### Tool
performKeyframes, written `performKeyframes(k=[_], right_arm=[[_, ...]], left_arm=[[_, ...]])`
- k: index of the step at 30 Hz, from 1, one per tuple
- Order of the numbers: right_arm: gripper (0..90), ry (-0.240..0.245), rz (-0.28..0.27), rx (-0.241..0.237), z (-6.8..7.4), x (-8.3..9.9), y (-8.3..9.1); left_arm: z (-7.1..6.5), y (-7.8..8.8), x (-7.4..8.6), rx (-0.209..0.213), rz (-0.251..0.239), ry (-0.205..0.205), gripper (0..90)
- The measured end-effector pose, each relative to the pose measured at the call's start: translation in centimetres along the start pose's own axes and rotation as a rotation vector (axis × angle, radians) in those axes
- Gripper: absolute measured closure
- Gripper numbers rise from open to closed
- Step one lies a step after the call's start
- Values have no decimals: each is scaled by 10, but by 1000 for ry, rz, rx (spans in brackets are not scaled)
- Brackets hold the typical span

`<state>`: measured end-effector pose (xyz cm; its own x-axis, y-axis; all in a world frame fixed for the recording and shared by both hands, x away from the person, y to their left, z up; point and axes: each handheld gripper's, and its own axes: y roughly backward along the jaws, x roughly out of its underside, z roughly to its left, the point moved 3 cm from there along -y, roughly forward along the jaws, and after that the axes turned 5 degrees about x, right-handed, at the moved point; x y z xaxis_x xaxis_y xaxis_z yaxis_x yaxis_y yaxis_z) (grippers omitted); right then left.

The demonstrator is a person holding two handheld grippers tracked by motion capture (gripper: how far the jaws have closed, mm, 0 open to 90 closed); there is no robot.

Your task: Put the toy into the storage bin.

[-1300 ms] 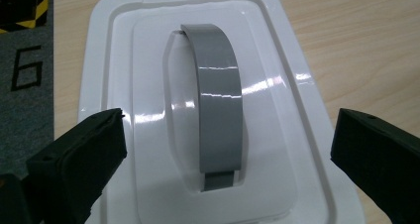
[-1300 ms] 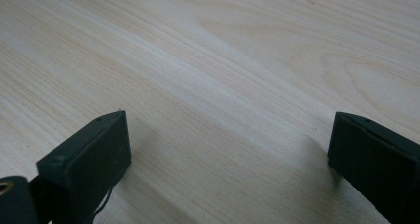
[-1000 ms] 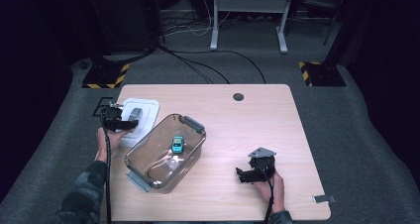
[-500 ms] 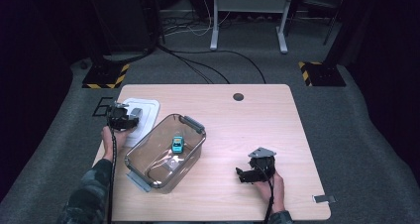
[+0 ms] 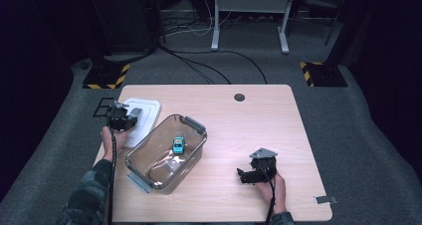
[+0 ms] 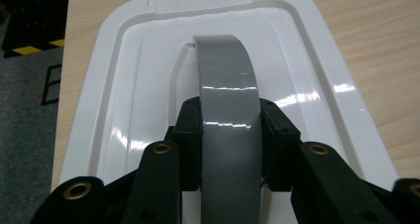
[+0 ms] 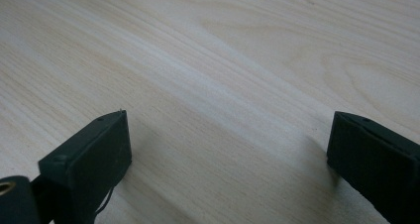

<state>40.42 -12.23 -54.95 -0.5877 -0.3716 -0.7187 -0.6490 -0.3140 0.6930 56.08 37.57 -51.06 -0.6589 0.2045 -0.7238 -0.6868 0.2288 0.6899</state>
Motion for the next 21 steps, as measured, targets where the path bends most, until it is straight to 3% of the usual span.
performKeyframes(k=[5, 16, 21], right_arm=[[26, 0, 0, 0, 0, 0, 0], [26, -4, 1, 0, 0, 0, 0], [26, -1, 0, 0, 0, 0, 0]], left_arm=[[-1, 9, -3, 13, -13, -2, 666], [-3, 38, -12, 25, -25, -74, 666], [0, 60, -24, 48, -54, -67, 666]])
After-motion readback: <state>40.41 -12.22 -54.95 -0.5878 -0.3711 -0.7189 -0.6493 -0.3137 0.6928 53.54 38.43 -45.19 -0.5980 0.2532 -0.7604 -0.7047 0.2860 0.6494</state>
